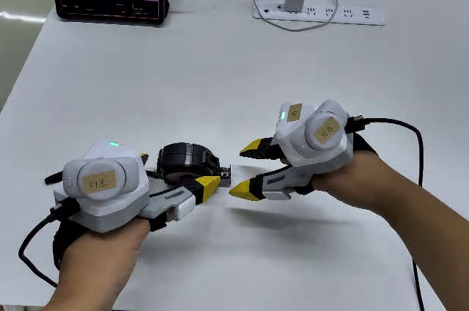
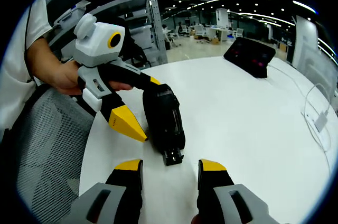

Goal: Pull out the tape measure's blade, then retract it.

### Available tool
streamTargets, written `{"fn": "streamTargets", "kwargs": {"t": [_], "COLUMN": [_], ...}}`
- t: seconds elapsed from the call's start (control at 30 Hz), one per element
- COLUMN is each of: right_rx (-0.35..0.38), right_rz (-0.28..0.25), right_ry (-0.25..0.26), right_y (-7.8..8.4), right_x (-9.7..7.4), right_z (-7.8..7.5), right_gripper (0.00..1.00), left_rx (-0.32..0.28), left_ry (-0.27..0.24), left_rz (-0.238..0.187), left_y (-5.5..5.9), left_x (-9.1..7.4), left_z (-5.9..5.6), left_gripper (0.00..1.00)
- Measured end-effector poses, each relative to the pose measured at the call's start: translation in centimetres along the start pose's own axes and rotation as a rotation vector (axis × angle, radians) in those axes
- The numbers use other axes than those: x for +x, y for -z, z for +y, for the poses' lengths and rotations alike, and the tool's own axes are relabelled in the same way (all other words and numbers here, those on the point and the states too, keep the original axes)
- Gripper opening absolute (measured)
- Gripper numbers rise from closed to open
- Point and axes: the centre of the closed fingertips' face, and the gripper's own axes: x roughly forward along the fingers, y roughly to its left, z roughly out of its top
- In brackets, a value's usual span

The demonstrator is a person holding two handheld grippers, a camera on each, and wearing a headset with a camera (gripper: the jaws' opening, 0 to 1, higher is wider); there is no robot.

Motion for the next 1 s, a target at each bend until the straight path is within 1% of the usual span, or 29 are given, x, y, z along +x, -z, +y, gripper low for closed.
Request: {"fn": "streamTargets", "kwargs": {"t": [0.1,0.17,0.23,0.43,0.63,0.77,0.87,1.0], "right_rx": [0.012,0.014,0.033,0.033,0.038,0.045,0.044,0.046], "right_rz": [-0.010,-0.012,-0.022,-0.034,-0.033,-0.052,-0.067,-0.079], "right_ry": [0.007,0.014,0.010,0.024,0.028,0.040,0.052,0.065], "right_y": [0.0,0.0,-0.1,-0.3,-0.1,-0.2,-0.2,-0.2], "right_x": [-0.2,-0.2,-0.4,-0.7,-0.9,-1.5,-2.0,-2.5], "right_z": [0.1,0.1,0.3,0.3,0.3,0.2,0.3,0.3], "right_gripper": [0.41,0.42,0.43,0.44,0.45,0.46,0.48,0.50], "left_rx": [0.006,0.024,0.033,0.066,0.084,0.094,0.129,0.152], "left_ry": [0.003,0.000,-0.001,0.000,-0.001,0.003,-0.002,0.001], "left_rz": [0.000,0.000,-0.004,-0.010,-0.003,-0.002,0.000,0.003], "left_y": [-0.1,-0.1,-0.2,-0.6,-0.4,-0.3,-0.3,-0.3], "left_x": [-0.2,-0.3,-0.4,-0.7,-0.9,-1.2,-1.5,-1.8], "left_z": [-0.1,0.0,0.0,-0.2,0.0,0.1,0.2,0.3], "left_gripper": [0.79,0.79,0.80,0.85,0.86,0.86,0.87,0.89]}}
